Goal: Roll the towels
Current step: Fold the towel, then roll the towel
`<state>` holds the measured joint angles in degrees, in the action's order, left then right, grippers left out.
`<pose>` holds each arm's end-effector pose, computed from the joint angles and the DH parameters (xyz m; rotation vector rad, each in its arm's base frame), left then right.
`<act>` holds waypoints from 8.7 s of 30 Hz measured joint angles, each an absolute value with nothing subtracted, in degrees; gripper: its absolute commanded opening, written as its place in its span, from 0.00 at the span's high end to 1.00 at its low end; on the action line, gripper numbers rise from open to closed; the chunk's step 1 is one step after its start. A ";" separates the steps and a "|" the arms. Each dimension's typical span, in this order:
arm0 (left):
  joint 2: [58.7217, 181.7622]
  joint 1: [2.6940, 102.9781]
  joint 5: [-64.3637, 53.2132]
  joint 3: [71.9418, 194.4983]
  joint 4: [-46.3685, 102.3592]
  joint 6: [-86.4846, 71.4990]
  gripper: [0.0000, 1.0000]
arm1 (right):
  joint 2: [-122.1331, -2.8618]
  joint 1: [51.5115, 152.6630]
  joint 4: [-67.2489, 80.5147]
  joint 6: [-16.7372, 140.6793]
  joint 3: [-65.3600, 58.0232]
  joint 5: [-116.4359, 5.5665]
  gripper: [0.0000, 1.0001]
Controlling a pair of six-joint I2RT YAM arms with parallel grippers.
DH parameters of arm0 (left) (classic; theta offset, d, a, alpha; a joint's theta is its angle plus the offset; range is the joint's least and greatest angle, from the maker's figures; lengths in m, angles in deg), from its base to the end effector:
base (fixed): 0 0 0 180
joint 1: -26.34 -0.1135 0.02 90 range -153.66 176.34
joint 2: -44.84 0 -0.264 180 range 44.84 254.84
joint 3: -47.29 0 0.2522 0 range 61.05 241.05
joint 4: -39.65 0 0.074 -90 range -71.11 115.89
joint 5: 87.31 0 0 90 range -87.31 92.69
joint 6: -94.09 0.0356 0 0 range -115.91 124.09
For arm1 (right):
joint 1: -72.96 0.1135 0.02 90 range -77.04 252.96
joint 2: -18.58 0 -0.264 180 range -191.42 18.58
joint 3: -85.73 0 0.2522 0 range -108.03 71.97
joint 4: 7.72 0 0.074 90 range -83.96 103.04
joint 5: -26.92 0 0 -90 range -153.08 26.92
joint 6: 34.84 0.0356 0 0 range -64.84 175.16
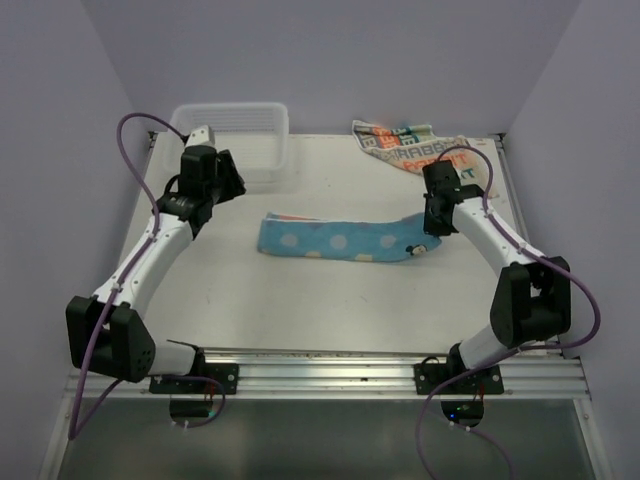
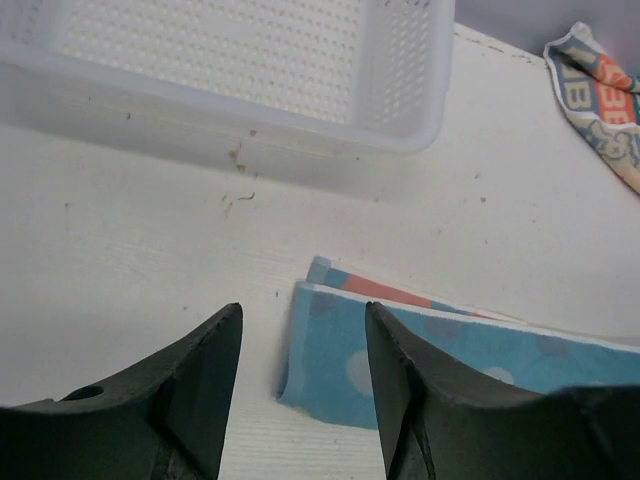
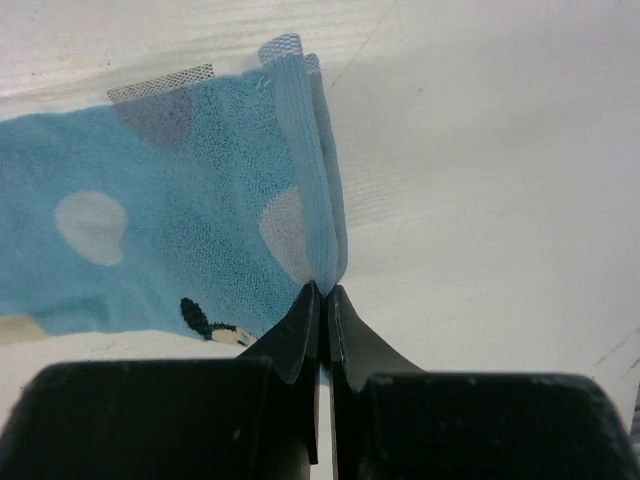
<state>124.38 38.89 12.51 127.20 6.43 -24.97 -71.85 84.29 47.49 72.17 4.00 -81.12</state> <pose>0.3097 -0.0627 0.3156 -0.4067 2.1055 -0.2424 0.3147 0.0518 0.2425 0.2256 2.6069 -0.2541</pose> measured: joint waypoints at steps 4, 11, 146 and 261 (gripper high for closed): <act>120.67 38.89 10.85 125.74 6.58 -23.77 0.44 | -69.71 84.29 49.61 71.04 3.06 -83.33 1.00; 119.93 38.89 8.53 120.82 6.32 -22.04 0.44 | -70.10 89.52 55.58 70.86 -4.28 -86.41 1.00; 156.38 64.05 13.38 154.04 -2.99 -24.05 0.46 | -80.07 99.18 5.44 107.97 18.84 -47.04 0.54; 155.75 70.26 -6.92 133.89 21.60 -43.70 1.00 | -59.11 124.27 28.17 85.35 28.46 -92.16 1.00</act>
<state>155.75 70.26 -6.92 133.89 21.60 -43.70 -59.11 124.27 28.17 85.35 28.46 -92.16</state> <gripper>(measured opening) 0.074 0.076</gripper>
